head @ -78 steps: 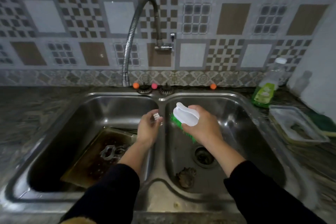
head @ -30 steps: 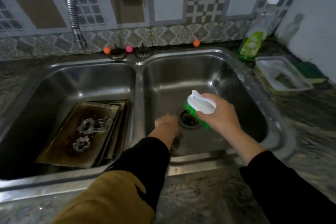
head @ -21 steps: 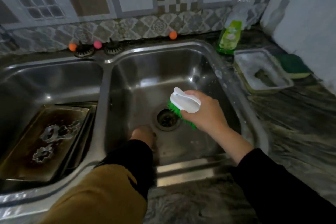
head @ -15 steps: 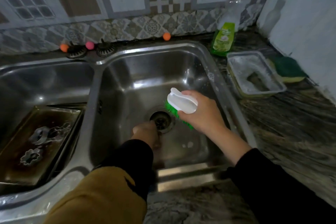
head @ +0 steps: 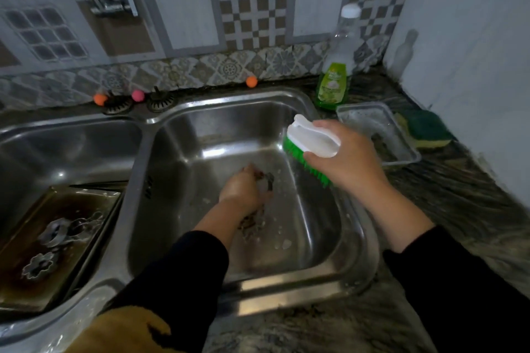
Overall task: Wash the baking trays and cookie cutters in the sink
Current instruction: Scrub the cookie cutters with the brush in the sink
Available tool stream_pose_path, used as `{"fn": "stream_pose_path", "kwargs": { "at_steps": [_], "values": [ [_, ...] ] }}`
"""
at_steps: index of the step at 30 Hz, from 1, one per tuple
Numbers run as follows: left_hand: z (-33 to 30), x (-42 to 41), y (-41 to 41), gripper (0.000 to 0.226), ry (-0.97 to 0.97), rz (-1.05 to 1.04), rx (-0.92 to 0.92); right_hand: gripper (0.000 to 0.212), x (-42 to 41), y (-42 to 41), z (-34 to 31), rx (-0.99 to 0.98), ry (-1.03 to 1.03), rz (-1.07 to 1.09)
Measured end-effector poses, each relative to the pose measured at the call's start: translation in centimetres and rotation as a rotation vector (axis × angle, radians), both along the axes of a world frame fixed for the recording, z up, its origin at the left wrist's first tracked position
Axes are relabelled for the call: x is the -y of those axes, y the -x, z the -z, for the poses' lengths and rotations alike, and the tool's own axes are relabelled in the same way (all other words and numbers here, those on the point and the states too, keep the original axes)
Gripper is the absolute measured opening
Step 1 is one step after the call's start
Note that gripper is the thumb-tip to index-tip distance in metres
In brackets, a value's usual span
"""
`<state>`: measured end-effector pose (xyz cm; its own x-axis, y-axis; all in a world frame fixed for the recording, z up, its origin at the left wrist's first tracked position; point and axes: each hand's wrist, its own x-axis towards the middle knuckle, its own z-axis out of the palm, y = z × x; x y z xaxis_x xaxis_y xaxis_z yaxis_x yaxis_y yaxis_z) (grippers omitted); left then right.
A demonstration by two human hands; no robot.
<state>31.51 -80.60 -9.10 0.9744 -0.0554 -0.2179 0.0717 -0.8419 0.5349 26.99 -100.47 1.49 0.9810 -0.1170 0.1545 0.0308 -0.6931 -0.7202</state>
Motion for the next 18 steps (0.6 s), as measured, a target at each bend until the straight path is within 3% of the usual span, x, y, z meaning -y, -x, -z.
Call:
{"fn": "stream_pose_path", "kwargs": {
  "at_steps": [6,8,13,15,18],
  "values": [
    [-5.2,2.5,0.1,0.046,0.478,-0.162,0.126,0.055,6.3,-2.3,-3.5,-0.045,0.263,0.207],
    [-6.2,3.2,0.2,0.044,0.651,-0.238,0.03,0.052,7.2,-3.1,-2.8,-0.142,0.318,0.233],
    [-7.2,3.6,0.8,0.051,1.384,-0.503,-0.389,0.053,6.9,-3.2,-2.1,-0.267,0.398,0.236],
    [-7.0,2.9,0.8,0.055,1.476,-0.521,-0.442,0.048,5.7,-2.4,-3.3,-0.181,0.37,0.242],
    [-6.7,2.2,1.1,0.058,1.462,-0.5,-0.454,0.054,2.1,-0.3,-5.1,-0.022,0.206,0.174]
  ]
}}
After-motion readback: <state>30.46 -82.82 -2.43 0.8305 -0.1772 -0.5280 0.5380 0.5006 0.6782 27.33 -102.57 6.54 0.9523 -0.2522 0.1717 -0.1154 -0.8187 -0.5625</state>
